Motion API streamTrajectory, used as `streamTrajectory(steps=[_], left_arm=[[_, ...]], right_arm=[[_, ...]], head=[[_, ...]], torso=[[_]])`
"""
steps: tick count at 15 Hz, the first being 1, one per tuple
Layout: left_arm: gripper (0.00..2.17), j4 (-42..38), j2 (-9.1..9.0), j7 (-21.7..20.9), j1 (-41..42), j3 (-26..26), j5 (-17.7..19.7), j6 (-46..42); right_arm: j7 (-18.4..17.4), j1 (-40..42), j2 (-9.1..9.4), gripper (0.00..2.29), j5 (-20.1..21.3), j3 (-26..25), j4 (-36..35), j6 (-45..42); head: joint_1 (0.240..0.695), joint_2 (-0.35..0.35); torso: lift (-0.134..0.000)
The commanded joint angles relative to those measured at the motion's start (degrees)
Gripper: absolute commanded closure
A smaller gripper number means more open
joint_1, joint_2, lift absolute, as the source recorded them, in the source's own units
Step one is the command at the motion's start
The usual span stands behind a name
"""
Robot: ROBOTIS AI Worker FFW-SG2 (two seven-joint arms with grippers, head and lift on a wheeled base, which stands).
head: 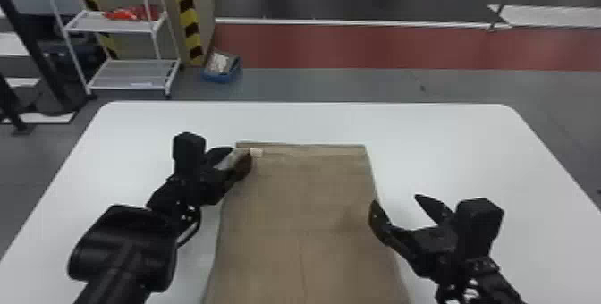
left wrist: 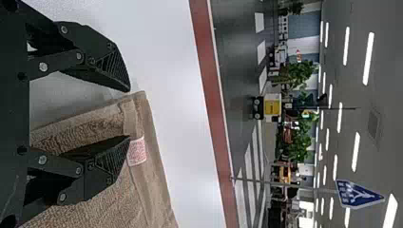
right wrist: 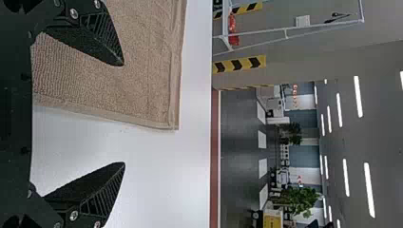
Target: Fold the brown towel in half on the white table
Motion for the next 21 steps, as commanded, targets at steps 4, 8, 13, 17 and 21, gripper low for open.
streamTrajectory(steps=[4,8,13,17,21], left_arm=[[0.64,-0.14,0.01,0.05,0.23,0.26,0.43,-0.53],[0.91,-0.23,-0.08,1.19,0.76,-0.01,0.0,-1.58],[1.33,-0.76,0.01,1.19,1.38,0.26,0.26,-1.76],[1.33,-10.07,0.18,1.1,6.21,0.87,0.7,0.71],[1.33,-34.07,0.8,1.19,15.44,0.43,-0.27,19.51]], right_arm=[[0.0,-0.11,-0.08,0.14,-0.24,-0.34,0.09,0.0],[0.09,-0.11,0.01,0.14,-0.24,-0.42,0.09,0.0],[0.09,-0.46,0.01,0.14,-0.51,-0.42,0.35,0.0],[0.0,-1.78,0.01,0.14,-0.42,-0.42,0.96,0.88],[0.0,-2.74,0.01,0.14,-0.51,-0.51,0.88,1.76]], head=[[0.695,-0.04],[0.695,-0.042],[0.695,-0.043],[0.695,-0.04],[0.695,-0.053]], torso=[[-0.123],[-0.123],[-0.123],[-0.123],[-0.123]])
